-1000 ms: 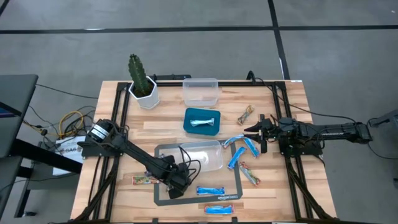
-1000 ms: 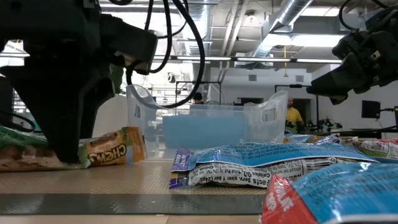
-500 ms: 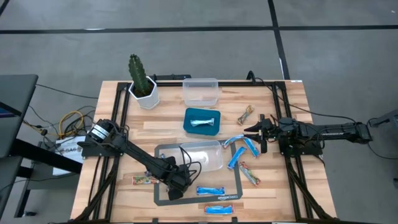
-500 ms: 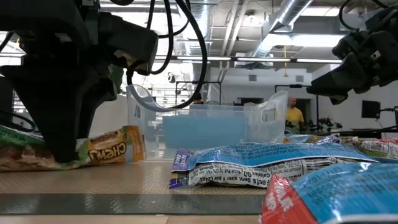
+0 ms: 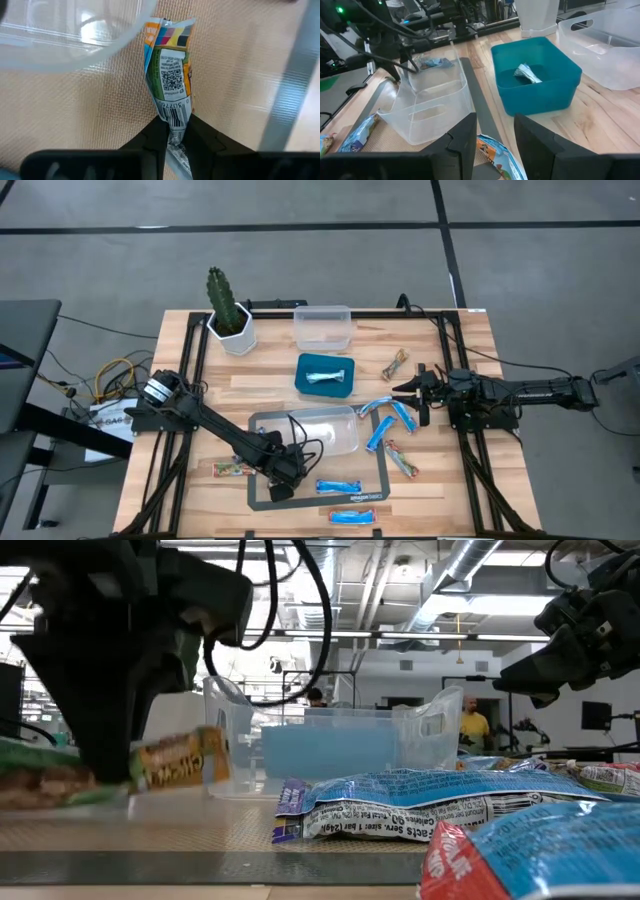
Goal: Pick and place Granola Bars by type
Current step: Put the yellow granola bar into the blue bin
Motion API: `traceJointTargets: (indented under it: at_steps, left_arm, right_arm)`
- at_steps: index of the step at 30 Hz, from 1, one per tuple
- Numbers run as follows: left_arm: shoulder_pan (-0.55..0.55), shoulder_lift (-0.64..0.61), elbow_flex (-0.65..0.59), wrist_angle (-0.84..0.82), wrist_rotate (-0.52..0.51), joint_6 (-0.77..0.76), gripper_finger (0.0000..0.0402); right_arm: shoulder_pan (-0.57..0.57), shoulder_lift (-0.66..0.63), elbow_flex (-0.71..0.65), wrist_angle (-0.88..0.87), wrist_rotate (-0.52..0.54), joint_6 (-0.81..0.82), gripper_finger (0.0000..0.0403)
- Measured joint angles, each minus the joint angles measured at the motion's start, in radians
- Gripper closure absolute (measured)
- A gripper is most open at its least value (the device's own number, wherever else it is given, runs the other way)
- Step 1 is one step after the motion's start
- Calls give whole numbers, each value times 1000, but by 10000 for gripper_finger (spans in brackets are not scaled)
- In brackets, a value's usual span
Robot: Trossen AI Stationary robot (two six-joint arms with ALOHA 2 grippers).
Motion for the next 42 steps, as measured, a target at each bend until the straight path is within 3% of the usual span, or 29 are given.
traceJointTargets:
  at_steps: [11, 21, 29, 42]
  left_arm:
    - [-42, -152, 0, -58, -25, -60, 348]
    - [-16, -225, 0, -99, -173, -44, 348]
    - [134, -293, 0, -63, -239, 100, 348]
    - [465, -311, 0, 89, -245, 450, 348]
  right_arm:
    - [0, 0, 0, 0, 0, 0, 278]
    - [0, 0, 0, 0, 0, 0, 278]
    - [0, 0, 0, 0, 0, 0, 278]
    - [0, 0, 0, 0, 0, 0, 278]
